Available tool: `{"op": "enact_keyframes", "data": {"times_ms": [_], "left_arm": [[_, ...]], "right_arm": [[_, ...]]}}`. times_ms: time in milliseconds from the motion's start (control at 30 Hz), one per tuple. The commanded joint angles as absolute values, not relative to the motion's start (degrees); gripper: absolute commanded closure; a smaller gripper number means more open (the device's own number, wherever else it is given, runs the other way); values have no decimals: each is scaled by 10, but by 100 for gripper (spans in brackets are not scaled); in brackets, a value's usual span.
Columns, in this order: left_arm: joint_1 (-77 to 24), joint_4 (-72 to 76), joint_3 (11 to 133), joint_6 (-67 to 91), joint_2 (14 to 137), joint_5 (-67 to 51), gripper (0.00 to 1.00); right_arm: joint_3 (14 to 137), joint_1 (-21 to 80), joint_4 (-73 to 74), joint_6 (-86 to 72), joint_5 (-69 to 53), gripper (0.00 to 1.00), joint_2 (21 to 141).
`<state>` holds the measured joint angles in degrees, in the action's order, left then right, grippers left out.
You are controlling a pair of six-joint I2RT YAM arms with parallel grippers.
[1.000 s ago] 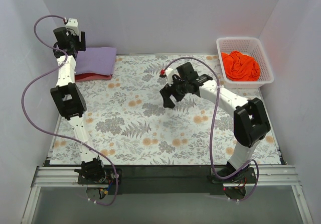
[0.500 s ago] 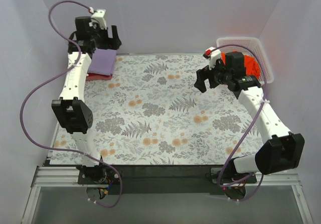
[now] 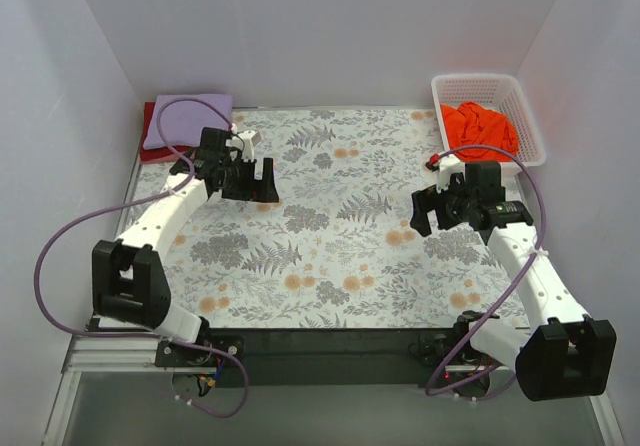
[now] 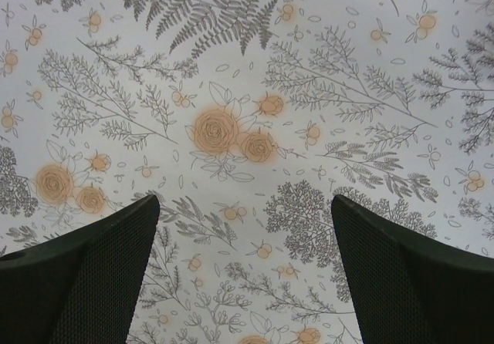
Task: Fold and stack the t-shirts
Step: Reset both grippers
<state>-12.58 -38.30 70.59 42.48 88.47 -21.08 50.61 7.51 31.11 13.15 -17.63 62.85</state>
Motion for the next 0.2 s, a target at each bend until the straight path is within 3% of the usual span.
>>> {"op": "enact_keyframes", "data": {"times_ms": [0,167], "left_arm": [[-140,-350,663,438,791,-214,12],[-141,-351,638,440,763,-201,12]], "right_arm": [[488,75,309,144,-171,2,606],[477,75,309,147,-183,2,600]]}}
